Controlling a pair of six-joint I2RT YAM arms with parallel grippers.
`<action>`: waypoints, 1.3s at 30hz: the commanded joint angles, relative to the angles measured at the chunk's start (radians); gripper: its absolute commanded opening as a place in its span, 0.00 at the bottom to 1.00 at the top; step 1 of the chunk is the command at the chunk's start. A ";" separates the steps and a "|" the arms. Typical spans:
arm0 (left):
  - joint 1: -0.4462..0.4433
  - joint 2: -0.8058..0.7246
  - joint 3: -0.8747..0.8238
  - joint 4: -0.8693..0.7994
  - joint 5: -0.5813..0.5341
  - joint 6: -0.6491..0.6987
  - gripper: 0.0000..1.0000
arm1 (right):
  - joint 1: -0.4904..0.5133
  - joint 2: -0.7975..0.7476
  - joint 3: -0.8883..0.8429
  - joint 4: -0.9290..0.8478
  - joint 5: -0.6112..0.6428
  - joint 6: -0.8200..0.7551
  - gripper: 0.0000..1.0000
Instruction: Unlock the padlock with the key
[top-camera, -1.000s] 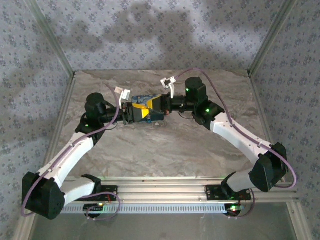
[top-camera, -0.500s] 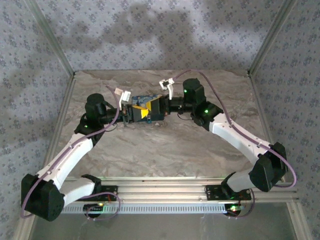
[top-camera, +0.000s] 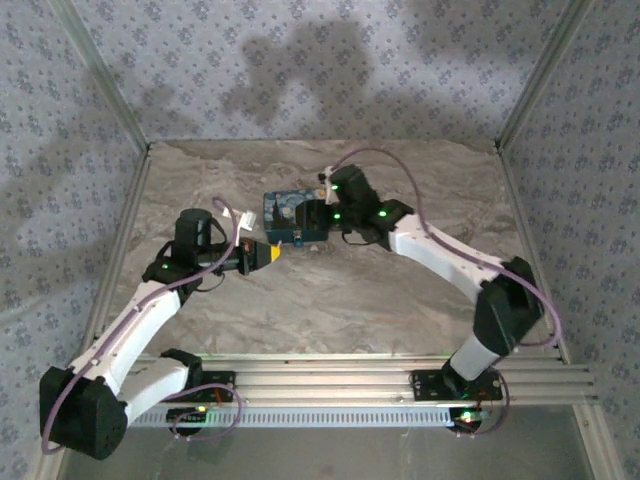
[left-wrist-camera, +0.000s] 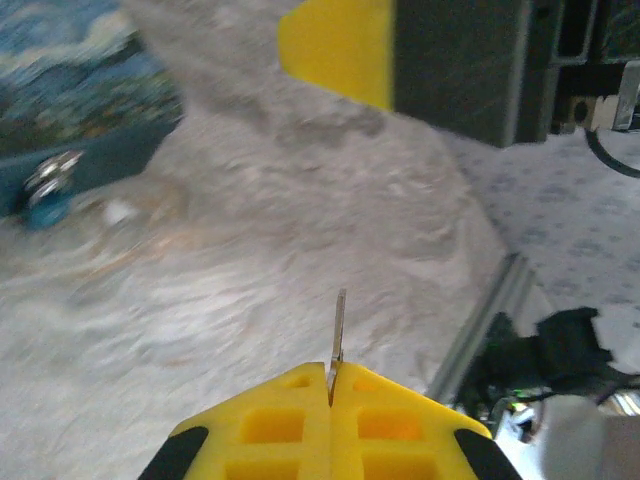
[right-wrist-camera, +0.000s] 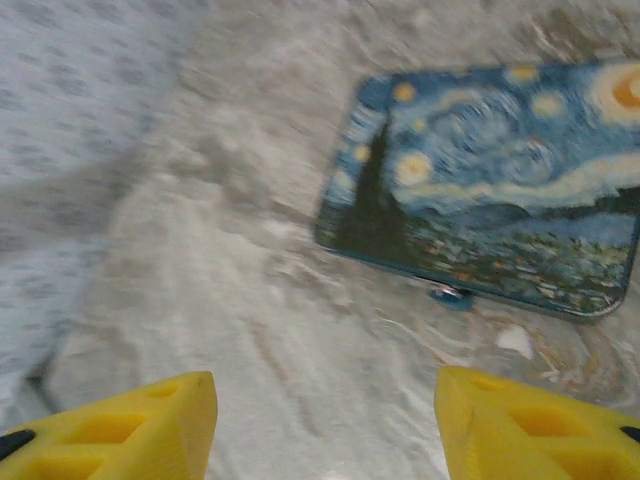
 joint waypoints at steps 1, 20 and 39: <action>0.007 0.012 -0.024 -0.129 -0.138 0.039 0.00 | 0.055 0.121 0.068 -0.140 0.225 0.009 0.60; 0.011 0.051 -0.127 -0.103 -0.132 0.024 0.00 | 0.152 0.480 0.193 -0.003 0.514 0.117 0.58; 0.006 -0.006 -0.186 -0.016 -0.138 0.043 0.00 | 0.114 0.566 0.299 -0.115 0.441 0.112 0.15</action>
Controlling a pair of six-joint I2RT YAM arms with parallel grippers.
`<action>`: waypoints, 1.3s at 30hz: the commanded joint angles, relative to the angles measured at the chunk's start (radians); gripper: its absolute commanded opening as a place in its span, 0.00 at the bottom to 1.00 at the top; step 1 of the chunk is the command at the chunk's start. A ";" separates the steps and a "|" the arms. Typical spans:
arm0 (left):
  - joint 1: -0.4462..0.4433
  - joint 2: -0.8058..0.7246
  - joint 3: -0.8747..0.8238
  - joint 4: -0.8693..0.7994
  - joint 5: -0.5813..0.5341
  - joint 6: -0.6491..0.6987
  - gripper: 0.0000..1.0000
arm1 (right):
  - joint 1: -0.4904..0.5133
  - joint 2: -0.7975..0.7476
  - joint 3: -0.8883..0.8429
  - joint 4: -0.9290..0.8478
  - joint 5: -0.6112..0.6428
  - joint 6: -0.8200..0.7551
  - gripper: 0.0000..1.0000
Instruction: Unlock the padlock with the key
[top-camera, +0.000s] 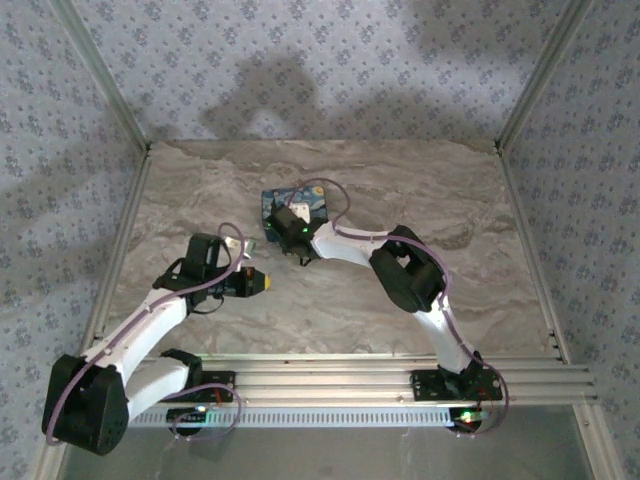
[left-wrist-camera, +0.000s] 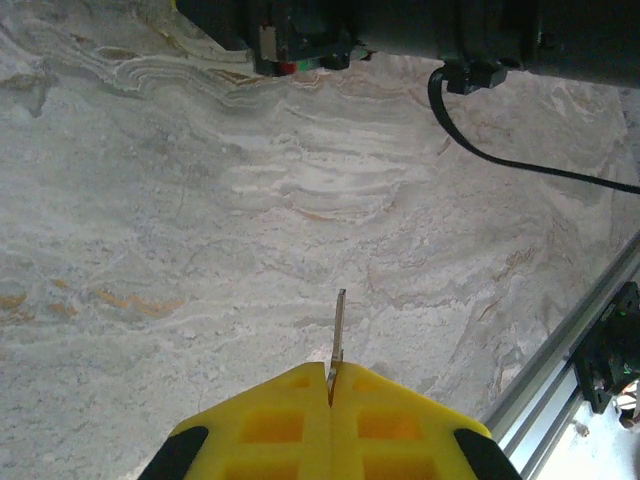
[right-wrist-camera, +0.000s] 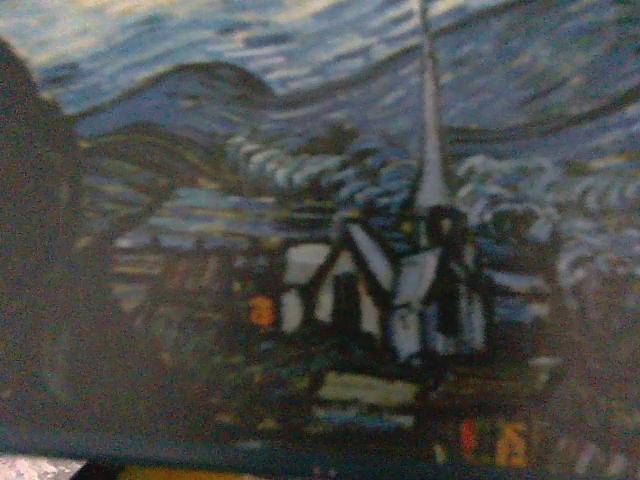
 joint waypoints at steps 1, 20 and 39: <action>-0.004 -0.026 -0.014 0.057 -0.013 0.004 0.00 | -0.028 0.001 0.020 -0.070 -0.042 0.016 0.13; -0.048 0.173 -0.008 0.401 0.167 0.130 0.00 | -0.199 -0.329 -0.187 -0.114 -0.547 0.064 0.00; -0.013 0.419 0.018 0.705 0.219 0.131 0.00 | -0.230 -0.381 -0.188 -0.100 -0.814 0.164 0.00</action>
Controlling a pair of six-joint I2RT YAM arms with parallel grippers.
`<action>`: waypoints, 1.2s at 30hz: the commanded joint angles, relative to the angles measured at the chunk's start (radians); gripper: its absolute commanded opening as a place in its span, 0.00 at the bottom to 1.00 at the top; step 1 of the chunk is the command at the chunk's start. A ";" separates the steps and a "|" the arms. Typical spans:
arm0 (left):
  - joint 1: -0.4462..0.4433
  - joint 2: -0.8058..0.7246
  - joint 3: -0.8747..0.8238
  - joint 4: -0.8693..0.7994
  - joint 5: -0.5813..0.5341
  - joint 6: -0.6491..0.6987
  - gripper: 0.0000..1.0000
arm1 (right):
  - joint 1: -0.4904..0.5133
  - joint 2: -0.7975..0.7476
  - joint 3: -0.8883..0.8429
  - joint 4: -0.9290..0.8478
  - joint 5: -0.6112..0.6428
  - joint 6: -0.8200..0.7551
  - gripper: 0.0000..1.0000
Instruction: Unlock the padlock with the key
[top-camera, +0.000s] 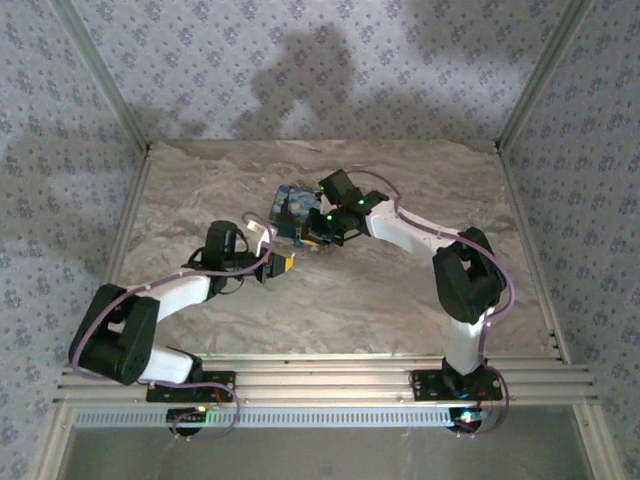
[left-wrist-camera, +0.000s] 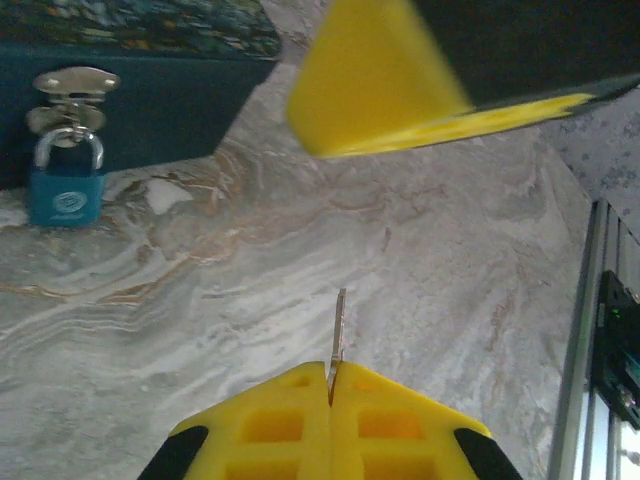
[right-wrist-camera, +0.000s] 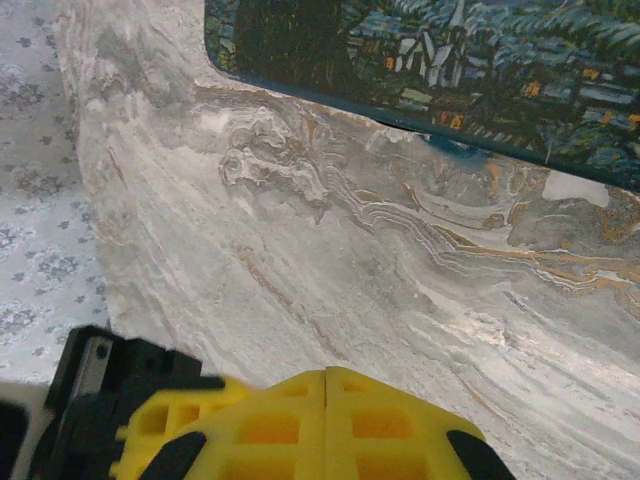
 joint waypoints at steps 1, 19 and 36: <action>0.024 0.037 0.020 0.084 0.043 0.016 0.00 | -0.009 -0.031 0.012 -0.048 0.011 -0.013 0.00; 0.058 -0.225 -0.117 -0.174 -0.261 -0.066 0.00 | 0.303 0.251 0.158 -0.055 0.995 0.047 0.56; 0.059 -0.261 -0.154 -0.161 -0.244 -0.061 0.00 | 0.285 0.416 0.295 -0.066 1.048 0.050 0.56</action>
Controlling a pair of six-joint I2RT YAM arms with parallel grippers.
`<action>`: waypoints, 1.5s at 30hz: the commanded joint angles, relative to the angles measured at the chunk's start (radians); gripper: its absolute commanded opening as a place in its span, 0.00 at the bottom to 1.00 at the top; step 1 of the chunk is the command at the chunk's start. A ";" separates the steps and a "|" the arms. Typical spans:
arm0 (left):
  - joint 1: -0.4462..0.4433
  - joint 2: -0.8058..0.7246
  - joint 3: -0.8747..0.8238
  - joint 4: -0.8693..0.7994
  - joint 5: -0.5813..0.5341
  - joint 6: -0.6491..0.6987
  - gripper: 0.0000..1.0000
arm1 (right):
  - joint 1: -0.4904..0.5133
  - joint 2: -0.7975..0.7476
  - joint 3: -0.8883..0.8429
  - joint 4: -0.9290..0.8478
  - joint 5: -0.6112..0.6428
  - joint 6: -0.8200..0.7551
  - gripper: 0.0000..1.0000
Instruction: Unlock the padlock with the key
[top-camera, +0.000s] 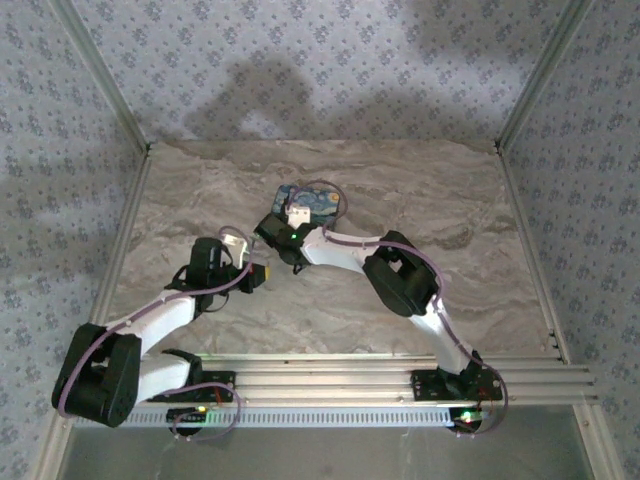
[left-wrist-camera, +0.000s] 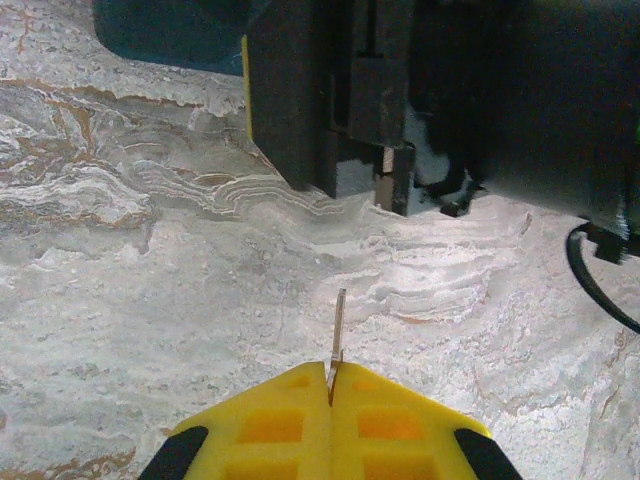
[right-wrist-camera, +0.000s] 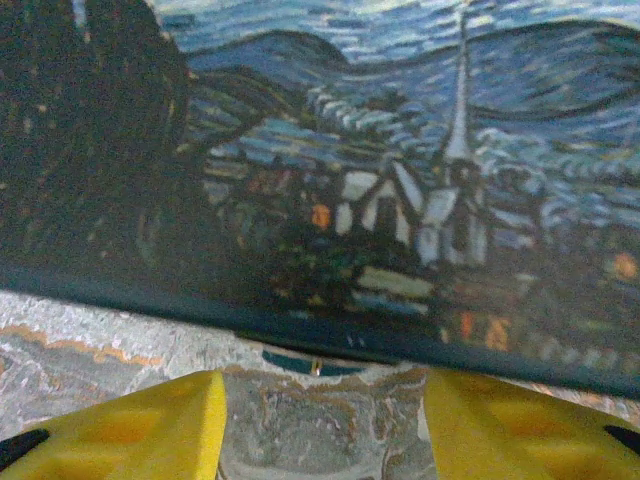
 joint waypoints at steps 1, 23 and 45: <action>0.004 -0.022 -0.009 0.004 0.014 0.003 0.00 | -0.003 0.039 0.046 -0.021 0.036 0.027 0.56; 0.005 -0.067 -0.043 0.025 0.030 0.011 0.00 | -0.053 0.083 0.088 -0.021 0.016 0.060 0.40; -0.019 -0.017 -0.040 0.144 0.127 0.063 0.00 | -0.152 -0.195 -0.057 -0.086 -0.484 -0.049 0.00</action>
